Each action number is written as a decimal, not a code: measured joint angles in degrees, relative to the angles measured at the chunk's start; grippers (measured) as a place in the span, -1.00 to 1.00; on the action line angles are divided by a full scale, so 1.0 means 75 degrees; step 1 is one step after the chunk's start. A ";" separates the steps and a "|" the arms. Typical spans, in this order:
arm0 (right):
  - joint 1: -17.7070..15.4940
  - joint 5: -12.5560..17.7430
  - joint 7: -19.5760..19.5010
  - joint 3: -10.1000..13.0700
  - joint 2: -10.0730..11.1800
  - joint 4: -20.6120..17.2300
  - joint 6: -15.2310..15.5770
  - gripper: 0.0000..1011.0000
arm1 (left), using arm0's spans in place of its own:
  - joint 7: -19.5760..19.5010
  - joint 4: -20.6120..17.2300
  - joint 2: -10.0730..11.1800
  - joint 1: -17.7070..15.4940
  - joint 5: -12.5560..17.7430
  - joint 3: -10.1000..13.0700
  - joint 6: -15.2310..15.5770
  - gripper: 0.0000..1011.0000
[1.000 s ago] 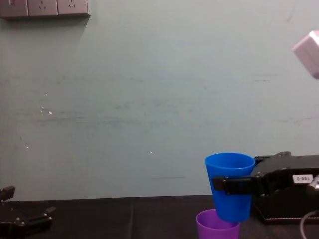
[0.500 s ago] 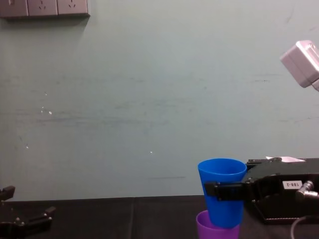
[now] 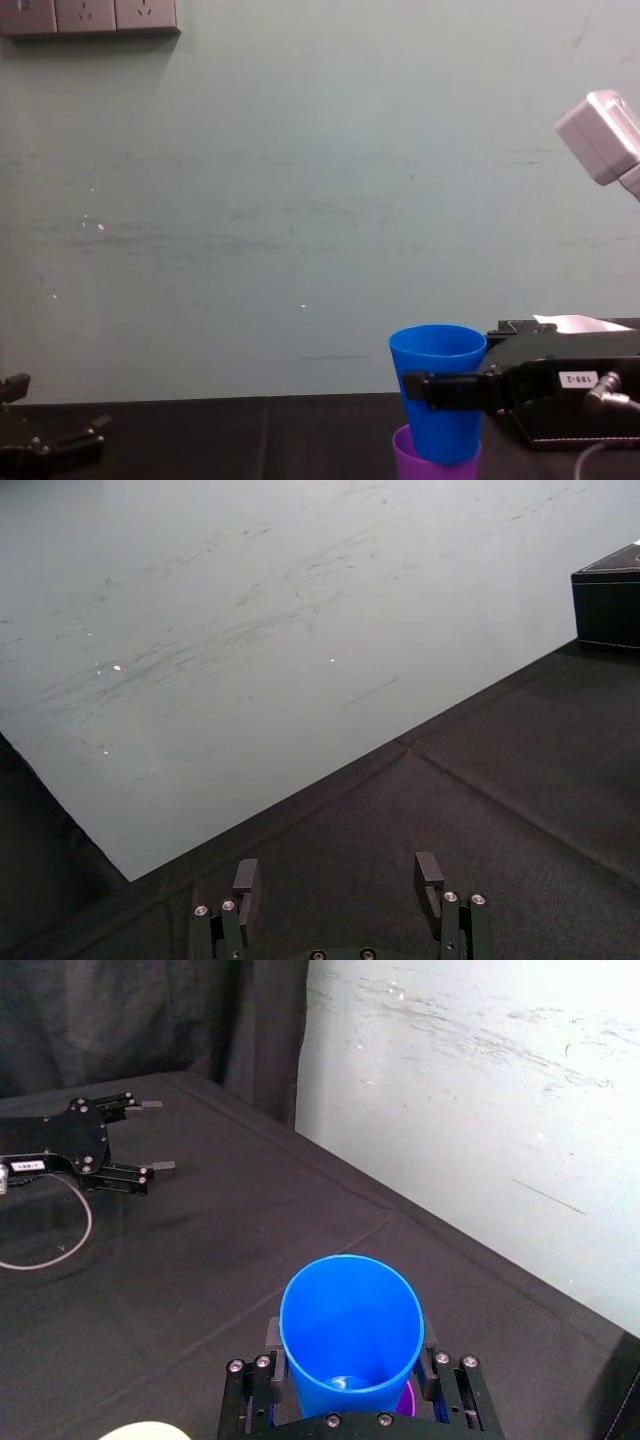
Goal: Stack the three plastic cups sequentially using one hand.
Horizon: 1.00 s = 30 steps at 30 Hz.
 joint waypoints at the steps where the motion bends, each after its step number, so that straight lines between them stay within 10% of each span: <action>1: -0.0001 -0.0001 0.0006 0.0000 -0.0008 0.0015 -0.0021 0.44 | 0.0000 0.0000 0.0000 0.0000 0.0000 0.0000 0.0000 1.00; 30: 0.0191 0.0019 0.0104 0.0008 -0.0265 0.0550 -0.0261 0.44 | 0.0000 0.0000 0.0000 0.0000 0.0000 0.0000 0.0000 1.00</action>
